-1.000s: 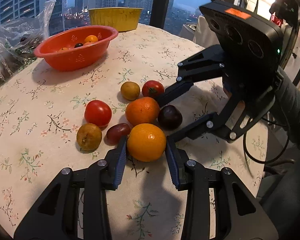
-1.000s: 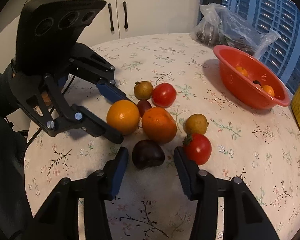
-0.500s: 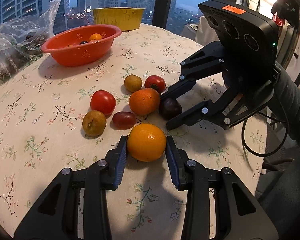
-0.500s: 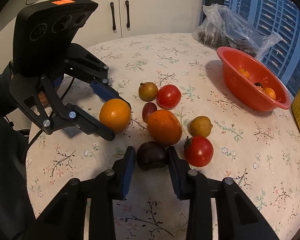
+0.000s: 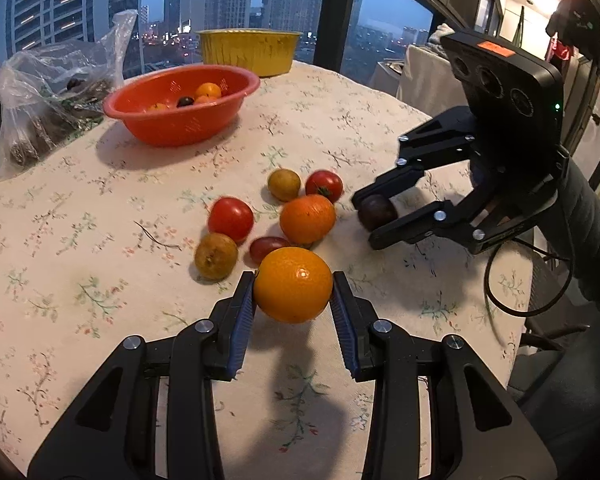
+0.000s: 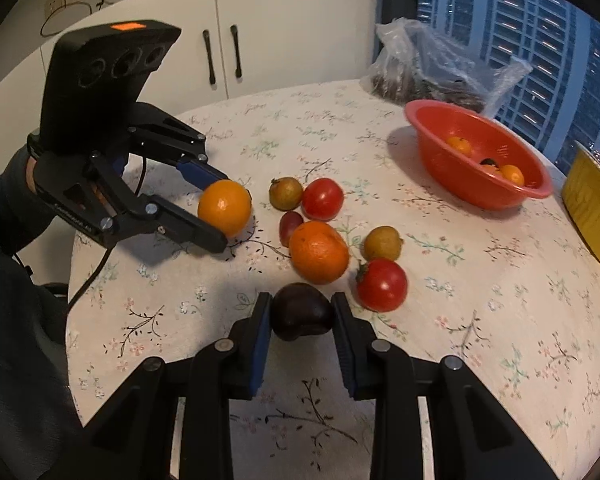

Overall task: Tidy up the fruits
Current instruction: 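Carry the orange and plum up and over the red bowl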

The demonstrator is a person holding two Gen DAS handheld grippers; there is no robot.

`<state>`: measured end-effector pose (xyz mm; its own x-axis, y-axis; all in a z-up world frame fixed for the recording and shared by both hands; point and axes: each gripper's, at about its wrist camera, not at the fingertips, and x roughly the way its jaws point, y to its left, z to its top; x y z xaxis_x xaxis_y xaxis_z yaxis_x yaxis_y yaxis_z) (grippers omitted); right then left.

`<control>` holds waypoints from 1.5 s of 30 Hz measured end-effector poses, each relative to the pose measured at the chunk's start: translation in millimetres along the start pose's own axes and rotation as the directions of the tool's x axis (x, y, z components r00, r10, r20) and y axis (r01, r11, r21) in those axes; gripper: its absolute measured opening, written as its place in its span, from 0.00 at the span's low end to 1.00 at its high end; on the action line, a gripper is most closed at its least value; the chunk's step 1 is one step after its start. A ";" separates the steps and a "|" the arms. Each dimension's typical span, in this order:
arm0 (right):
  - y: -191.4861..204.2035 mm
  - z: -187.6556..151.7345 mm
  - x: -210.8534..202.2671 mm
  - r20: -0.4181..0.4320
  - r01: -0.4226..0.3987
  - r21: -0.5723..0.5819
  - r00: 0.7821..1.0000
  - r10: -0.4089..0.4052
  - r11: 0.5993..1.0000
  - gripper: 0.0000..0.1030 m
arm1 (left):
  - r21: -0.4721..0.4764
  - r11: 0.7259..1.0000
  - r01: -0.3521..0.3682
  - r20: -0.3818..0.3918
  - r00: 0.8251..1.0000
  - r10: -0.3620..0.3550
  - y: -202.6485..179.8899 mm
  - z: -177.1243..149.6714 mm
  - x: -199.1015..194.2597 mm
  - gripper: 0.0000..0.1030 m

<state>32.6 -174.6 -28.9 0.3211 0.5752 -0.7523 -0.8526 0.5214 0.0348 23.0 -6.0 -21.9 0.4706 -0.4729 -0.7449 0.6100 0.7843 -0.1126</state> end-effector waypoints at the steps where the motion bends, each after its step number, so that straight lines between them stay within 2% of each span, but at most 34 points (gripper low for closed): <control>1: -2.5 0.4 -2.1 0.006 0.005 0.010 1.000 -0.006 1.000 0.31 | -0.001 1.000 -0.005 0.004 1.000 0.005 1.9 1.9 -2.0 0.34; 7: -14.5 6.9 -11.3 0.048 0.021 0.064 0.999 -0.024 0.998 0.31 | -0.004 0.999 -0.046 0.035 0.998 0.046 14.9 18.5 -12.4 0.34; 13: -27.1 21.2 -18.7 0.096 0.036 0.128 0.994 -0.048 0.991 0.31 | -0.009 0.995 -0.104 0.087 0.991 0.105 33.0 50.9 -22.3 0.34; 19: -54.5 38.1 -28.3 0.125 0.096 0.230 0.984 -0.128 0.968 0.31 | -0.006 0.987 -0.159 0.138 0.978 0.158 59.2 95.3 -23.2 0.34; 23: -84.6 49.3 -39.8 0.137 0.151 0.309 0.970 -0.201 0.939 0.31 | 0.009 0.980 -0.197 0.145 0.970 0.194 76.7 124.1 -16.0 0.34; 26: -113.3 62.1 -42.9 0.137 0.171 0.355 0.963 -0.232 0.919 0.31 | 0.027 0.980 -0.200 0.153 0.969 0.193 87.9 141.9 -9.0 0.34; 31: -150.3 88.7 -37.3 0.125 0.199 0.372 0.957 -0.261 0.907 0.31 | 0.029 0.980 -0.199 0.131 0.972 0.194 106.7 169.8 11.8 0.34; 37: -181.1 120.6 -7.3 0.094 0.190 0.386 0.965 -0.243 0.903 0.31 | 0.043 0.979 -0.199 0.082 0.977 0.195 128.7 203.5 58.8 0.34; 45: -198.3 142.8 41.2 0.011 0.219 0.382 0.970 -0.241 0.898 0.31 | 0.031 0.971 -0.235 0.011 0.972 0.235 149.8 211.9 112.8 0.34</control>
<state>273.8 -164.2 27.1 0.5218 0.4392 -0.7313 -0.5377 0.8349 0.1177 302.5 -27.0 16.6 0.6079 -0.2797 -0.7431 0.5016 0.8608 0.0863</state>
